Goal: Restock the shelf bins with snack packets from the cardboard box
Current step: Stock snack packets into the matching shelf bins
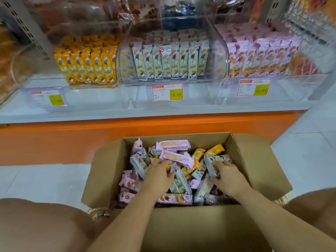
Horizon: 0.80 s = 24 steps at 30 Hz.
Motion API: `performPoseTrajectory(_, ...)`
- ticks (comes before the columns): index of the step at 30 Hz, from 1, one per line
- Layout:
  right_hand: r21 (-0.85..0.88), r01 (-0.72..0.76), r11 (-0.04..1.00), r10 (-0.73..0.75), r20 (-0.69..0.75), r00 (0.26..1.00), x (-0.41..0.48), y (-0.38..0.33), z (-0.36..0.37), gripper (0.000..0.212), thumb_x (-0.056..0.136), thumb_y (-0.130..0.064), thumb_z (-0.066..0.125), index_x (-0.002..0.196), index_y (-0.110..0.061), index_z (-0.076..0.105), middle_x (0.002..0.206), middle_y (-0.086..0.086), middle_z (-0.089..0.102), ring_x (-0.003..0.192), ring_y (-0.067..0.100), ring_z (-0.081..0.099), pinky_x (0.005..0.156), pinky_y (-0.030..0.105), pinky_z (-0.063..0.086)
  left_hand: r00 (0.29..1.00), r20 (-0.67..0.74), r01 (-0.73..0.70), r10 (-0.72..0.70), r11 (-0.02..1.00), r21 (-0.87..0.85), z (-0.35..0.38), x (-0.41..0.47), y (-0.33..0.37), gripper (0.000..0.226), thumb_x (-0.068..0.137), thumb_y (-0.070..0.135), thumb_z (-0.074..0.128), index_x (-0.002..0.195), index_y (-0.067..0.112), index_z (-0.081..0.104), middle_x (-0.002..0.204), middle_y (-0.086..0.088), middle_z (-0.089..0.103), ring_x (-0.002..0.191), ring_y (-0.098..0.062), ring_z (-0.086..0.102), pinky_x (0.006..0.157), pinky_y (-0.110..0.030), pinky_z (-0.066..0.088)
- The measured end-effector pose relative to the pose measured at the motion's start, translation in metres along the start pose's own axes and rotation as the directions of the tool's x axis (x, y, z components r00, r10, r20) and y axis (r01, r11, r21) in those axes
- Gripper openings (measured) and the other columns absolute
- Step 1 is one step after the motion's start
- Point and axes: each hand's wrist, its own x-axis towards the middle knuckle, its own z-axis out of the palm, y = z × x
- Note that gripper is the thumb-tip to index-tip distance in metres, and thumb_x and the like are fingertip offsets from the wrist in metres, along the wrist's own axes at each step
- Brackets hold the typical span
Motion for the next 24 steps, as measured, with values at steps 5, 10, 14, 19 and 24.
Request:
performPoseTrajectory(5, -0.032, -0.118, 0.993, 0.118, 0.004, 0.993, 0.006, 0.000, 0.013, 0.061, 0.094, -0.041, 0.051, 0.146, -0.023, 0.026, 0.148, 0.009, 0.028, 0.131, 0.035, 0.032, 0.105, 0.040, 0.033, 0.996, 0.091, 0.014, -0.023, 0.996, 0.090, 0.018, 0.004, -0.006, 0.067, 0.092, 0.033, 0.056, 0.149, 0.028, 0.022, 0.152, -0.001, 0.019, 0.129, -0.028, 0.040, 0.106, -0.043, 0.039)
performPoseTrajectory(10, 0.031, -0.149, 0.988, 0.150, -0.026, 0.988, 0.007, -0.002, 0.013, 0.057, 0.090, -0.041, 0.057, 0.140, -0.024, 0.037, 0.144, 0.009, 0.028, 0.126, 0.034, 0.037, 0.099, 0.038, 0.038, 0.993, 0.102, 0.057, -0.065, 0.995, 0.078, 0.018, 0.010, -0.008, 0.071, 0.088, 0.036, 0.061, 0.147, 0.036, 0.021, 0.145, -0.008, 0.026, 0.127, -0.031, 0.040, 0.105, -0.042, 0.039)
performPoseTrajectory(14, 0.161, -0.133, 0.978, 0.131, 0.019, 0.991, 0.003, -0.008, 0.009, 0.056, 0.081, -0.028, 0.065, 0.133, -0.023, 0.045, 0.135, 0.006, 0.035, 0.114, 0.031, 0.048, 0.088, 0.034, 0.045, 0.978, 0.202, 0.048, -0.061, 0.997, 0.066, 0.010, 0.010, -0.006, 0.074, 0.090, 0.034, 0.060, 0.149, 0.036, 0.016, 0.148, -0.011, 0.026, 0.135, -0.034, 0.027, 0.108, -0.041, 0.030)
performPoseTrajectory(19, 0.088, -0.029, 0.996, 0.019, 0.113, 0.993, -0.006, -0.024, 0.003, 0.075, 0.081, -0.039, 0.066, 0.143, -0.023, 0.029, 0.135, 0.006, 0.034, 0.121, 0.030, 0.046, 0.096, 0.033, 0.041, 0.963, 0.263, 0.038, -0.054, 0.997, 0.065, 0.006, 0.012, -0.006, 0.077, 0.091, 0.029, 0.061, 0.151, 0.034, 0.012, 0.152, -0.011, 0.027, 0.137, -0.035, 0.026, 0.110, -0.042, 0.027)
performPoseTrajectory(24, -0.141, -0.019, 0.990, 0.057, 0.270, 0.961, -0.009, -0.024, -0.008, 0.086, 0.084, -0.036, 0.065, 0.150, -0.020, 0.012, 0.148, 0.005, 0.023, 0.132, 0.028, 0.037, 0.101, 0.039, 0.041, 0.966, 0.252, 0.029, -0.056, 0.994, 0.109, 0.006, 0.012, -0.008, 0.072, 0.089, 0.035, 0.062, 0.147, 0.037, 0.019, 0.136, -0.011, 0.044, 0.125, -0.033, 0.037, 0.101, -0.041, 0.039)
